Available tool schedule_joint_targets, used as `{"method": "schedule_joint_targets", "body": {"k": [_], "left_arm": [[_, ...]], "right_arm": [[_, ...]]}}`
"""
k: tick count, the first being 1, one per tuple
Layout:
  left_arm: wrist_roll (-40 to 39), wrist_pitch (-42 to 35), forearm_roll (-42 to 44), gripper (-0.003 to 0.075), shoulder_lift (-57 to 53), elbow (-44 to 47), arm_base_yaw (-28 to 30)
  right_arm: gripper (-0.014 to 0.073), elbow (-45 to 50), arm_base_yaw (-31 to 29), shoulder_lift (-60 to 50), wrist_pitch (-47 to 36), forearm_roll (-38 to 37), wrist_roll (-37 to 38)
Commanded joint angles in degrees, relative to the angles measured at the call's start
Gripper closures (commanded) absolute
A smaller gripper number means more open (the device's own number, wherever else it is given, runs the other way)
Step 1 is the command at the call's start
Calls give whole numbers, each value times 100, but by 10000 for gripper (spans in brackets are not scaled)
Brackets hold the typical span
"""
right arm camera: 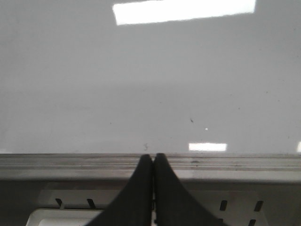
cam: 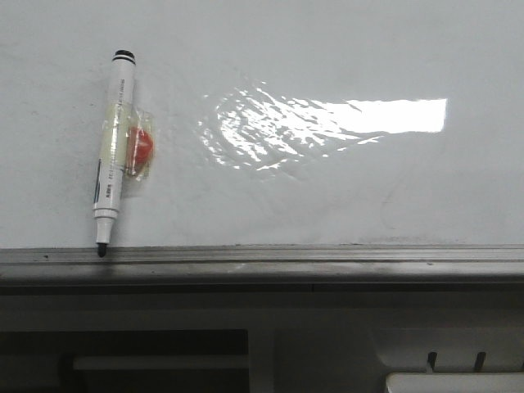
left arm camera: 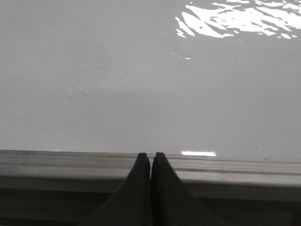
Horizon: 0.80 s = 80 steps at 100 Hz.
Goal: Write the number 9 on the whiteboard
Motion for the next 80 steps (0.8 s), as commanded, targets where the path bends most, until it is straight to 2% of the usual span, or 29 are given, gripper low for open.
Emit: {"method": "schedule_joint_targets", "body": {"k": [1,43,63,80], "left_arm": [[-15,-396,146,740,-153,244,-50],[-15,-420,82,740,-153,233,-50],[-26,-430,-962,741,-153,233,-50],[-26,-826,-855,741,-153,233,-40]], "right_arm": [[669,149,-37,-80,-112,-77,-27],[669,149,-37,-80,-125,-77,-27],[669,149,-37,-80,-474,-77,-27],[669,149,-37,-80,-653,-77,-27]]}}
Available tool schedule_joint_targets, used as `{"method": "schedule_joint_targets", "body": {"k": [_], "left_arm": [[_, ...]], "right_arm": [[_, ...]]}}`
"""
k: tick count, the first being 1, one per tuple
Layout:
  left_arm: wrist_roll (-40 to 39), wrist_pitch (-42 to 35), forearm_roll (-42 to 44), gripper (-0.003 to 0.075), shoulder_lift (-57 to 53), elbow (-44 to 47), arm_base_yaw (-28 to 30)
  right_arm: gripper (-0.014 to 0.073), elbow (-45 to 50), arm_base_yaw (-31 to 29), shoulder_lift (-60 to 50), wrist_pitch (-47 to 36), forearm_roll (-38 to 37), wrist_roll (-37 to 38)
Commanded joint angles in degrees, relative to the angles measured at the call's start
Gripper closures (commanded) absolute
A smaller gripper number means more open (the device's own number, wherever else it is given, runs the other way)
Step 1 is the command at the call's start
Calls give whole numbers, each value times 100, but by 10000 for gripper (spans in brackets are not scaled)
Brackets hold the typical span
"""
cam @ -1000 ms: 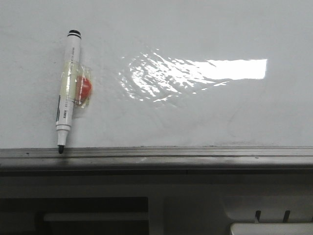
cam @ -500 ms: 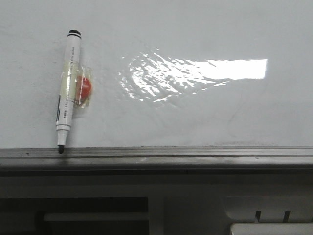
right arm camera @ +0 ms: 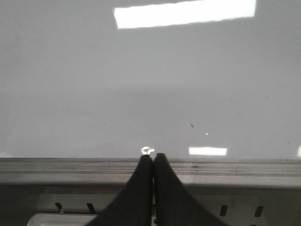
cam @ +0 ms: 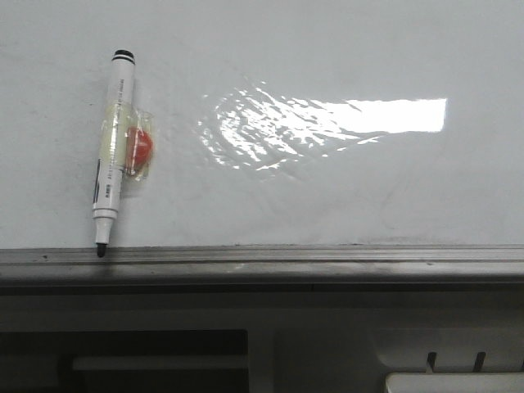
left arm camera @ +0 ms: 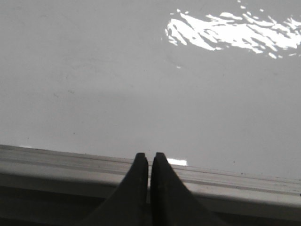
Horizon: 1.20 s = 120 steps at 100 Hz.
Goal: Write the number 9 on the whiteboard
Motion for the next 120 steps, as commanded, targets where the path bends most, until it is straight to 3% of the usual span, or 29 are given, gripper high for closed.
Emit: {"method": "schedule_joint_targets", "body": {"k": [1,19,41,60,77,101,120], "left_arm": [[-38,-649,20,741,-153,233,-40],[-38,-1251,91,741,-153,233,-40],[-38,-2255,52,741,-153,233,-40],[-38,-3007,-61,741,-153,233,-40],[-38,-2845,-51,741,-153,-131,-40],[-38,-663,196,741,391,-1457,-51],[-27,-534,225,741,677,-1897,-51]], "right_arm": [[669,149,-37,-80,-557,-63,-14],[669,149,-37,-80,-1236,-63,-14],[669,149,-37,-80,-3030,534,-14],[669,108,-37,-80,-3152,703,-14],[669,-322,-37,-37,-1908,747,-14],[662,-1242,-37,652,-542,759,-14],[662,-2059,-37,1371,681,759,-14]]}}
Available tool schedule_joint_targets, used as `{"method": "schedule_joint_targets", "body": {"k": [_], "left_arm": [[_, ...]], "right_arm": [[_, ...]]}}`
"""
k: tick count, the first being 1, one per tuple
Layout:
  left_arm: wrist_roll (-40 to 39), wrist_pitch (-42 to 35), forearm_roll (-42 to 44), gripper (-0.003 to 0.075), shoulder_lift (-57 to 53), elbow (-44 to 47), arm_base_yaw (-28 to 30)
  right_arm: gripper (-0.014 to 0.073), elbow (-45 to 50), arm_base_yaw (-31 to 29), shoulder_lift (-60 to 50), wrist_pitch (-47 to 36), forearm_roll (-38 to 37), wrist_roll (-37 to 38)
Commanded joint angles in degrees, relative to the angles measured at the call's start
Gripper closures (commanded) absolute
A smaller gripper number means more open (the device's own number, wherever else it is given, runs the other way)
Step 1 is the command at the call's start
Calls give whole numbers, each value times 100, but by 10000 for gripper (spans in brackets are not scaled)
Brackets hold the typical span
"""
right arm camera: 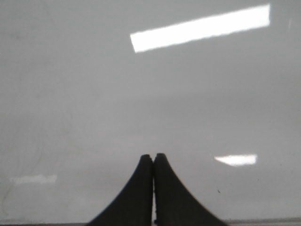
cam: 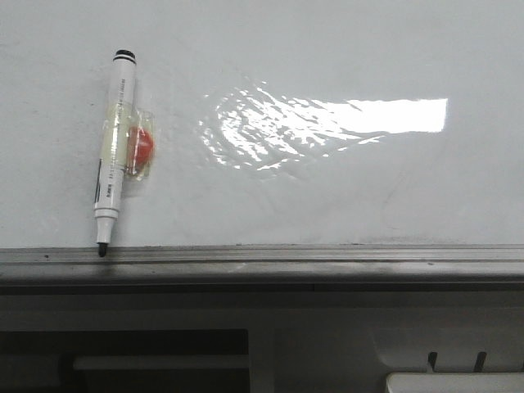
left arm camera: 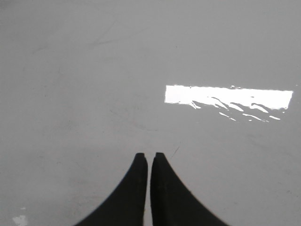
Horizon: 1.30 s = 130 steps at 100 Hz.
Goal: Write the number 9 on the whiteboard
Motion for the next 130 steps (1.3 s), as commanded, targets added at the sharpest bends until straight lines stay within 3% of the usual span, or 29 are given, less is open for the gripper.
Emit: {"method": "schedule_joint_targets", "body": {"k": [1,37,44,53,59,74,91,114,130], "left_arm": [[-27,-383,64,741,165,-274,-51],[-15,-447,151,720,269,-262,-51],[-15,-561,126,637,327,-248,-66],[-15,-734,101,447,495,-225,-66],[-25,-1019,-16,359,634,-186,-66],[-12,-1179,-258,331,1113,-286,-183],[-12,-1797,-257,331,1905,-330,-1030],[-12,-2113,-177,332,3000,-330,-2811],[-51,-2416,-601,332,3744,-330,-3883]], "right_arm": [[662,-486,-37,373,153,14,-14],[663,-635,-37,559,-156,14,-14],[663,-599,-37,559,-156,14,-14],[663,-587,-37,559,-115,14,-14],[663,-587,-37,559,-60,14,-14],[663,-587,-37,559,137,7,-14],[663,-587,-37,559,137,7,-14],[663,-587,-37,559,137,-8,-14],[663,-587,-37,559,137,-13,-14]]}}
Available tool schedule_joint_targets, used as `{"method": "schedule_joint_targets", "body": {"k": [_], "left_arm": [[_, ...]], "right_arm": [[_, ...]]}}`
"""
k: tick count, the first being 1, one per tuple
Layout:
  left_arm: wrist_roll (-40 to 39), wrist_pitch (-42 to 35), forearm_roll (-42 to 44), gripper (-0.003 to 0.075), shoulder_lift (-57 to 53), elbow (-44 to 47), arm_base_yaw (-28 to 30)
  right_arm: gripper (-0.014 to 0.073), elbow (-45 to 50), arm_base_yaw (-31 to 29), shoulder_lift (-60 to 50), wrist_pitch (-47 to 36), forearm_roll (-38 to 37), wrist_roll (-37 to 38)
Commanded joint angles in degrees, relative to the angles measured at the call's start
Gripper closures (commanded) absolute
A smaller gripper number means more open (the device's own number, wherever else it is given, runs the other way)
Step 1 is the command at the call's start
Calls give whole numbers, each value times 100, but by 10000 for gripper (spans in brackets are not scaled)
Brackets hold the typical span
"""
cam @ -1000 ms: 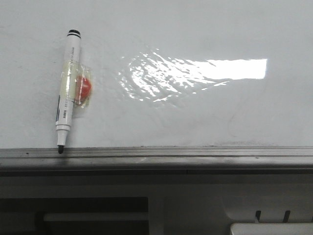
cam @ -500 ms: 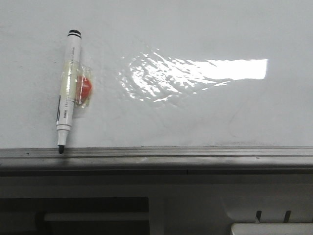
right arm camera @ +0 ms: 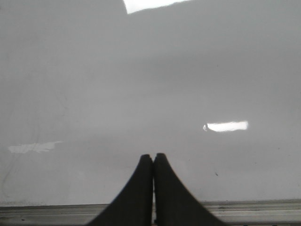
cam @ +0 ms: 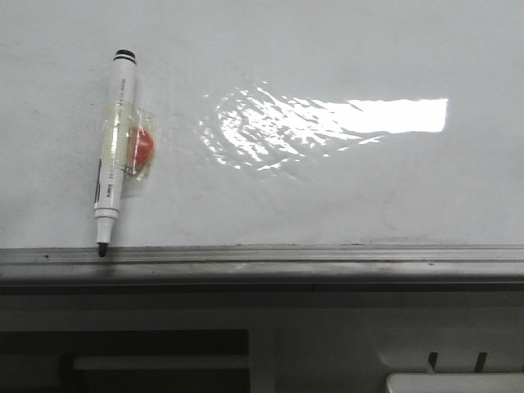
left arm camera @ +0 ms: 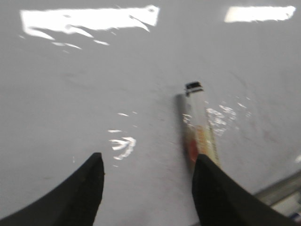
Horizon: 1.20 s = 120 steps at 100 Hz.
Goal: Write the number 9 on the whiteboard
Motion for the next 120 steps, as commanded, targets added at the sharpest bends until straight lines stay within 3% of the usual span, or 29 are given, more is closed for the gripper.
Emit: {"method": "schedule_joint_targets", "body": {"k": [1,14,26,42,81,96,110,120], "left_arm": [[-61,-687,-229,332,374,-205,-529],[-61,-1210,-333,332,926,-205,-1026],[-61,-1718,-562,332,1407,-205,-1139],[-413,-1776,-562,332,1854,-205,-1150],[-372,-2383,-451,332,2645,-205,-1428],[-372,-2463,-907,339,2842,-205,-1402],[-372,-2449,-1103,484,2937,-205,-1402],[-372,-2441,-1103,662,2950,-205,-1402]], "right_arm": [[663,-150,-37,105,-410,-22,-18],[663,-150,-37,105,-421,-37,-18],[663,-150,-37,105,-410,-37,-18],[663,-150,-37,105,-410,-37,-18],[663,-150,-37,105,-427,-37,-18],[663,-150,-25,105,-484,-37,-18],[663,-150,22,105,-492,-37,-18],[663,-150,251,105,-288,-37,-18]]}}
